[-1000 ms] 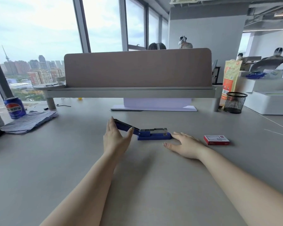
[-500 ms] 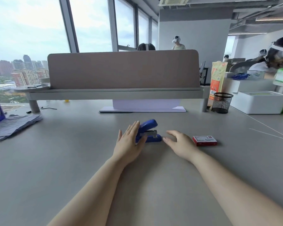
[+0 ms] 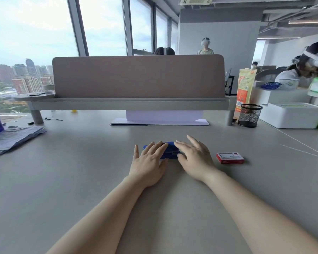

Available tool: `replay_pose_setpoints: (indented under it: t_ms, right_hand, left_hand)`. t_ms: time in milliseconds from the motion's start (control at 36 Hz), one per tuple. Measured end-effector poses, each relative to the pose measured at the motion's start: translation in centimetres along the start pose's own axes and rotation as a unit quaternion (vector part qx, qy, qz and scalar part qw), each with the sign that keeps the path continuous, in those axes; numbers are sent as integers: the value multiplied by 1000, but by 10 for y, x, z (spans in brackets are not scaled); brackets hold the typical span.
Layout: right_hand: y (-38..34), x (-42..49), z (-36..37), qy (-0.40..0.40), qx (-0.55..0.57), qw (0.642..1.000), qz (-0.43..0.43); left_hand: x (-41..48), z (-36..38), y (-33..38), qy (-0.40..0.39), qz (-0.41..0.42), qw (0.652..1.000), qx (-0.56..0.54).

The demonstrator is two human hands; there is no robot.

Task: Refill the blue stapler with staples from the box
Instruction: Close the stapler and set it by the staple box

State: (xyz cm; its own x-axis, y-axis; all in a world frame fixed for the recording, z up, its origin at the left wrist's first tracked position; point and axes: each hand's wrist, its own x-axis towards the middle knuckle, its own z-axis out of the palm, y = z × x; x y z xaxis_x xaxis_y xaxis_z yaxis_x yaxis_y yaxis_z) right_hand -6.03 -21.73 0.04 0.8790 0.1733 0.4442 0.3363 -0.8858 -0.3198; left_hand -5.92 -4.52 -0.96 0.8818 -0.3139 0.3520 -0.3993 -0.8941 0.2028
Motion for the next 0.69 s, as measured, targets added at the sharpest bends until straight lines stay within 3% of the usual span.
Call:
replay_pose_setpoints:
  t_ms: [111,333,528,694]
  right_hand:
    - [-2,0,-1,21,19,1000,-9]
    - [2,-6,2,-39,38,998,12]
    - [18,-14,-15,10,30,999,37]
    - [49,-39,-36,28,-12,997,70]
  left_hand:
    - [0,-2,1,23,0,1000,-13]
    - [-3,-1,1,27,11,1000,6]
    - [-8,-5,3,51,-3,998,43]
    - [-18,-9,15,14,-58,998,33]
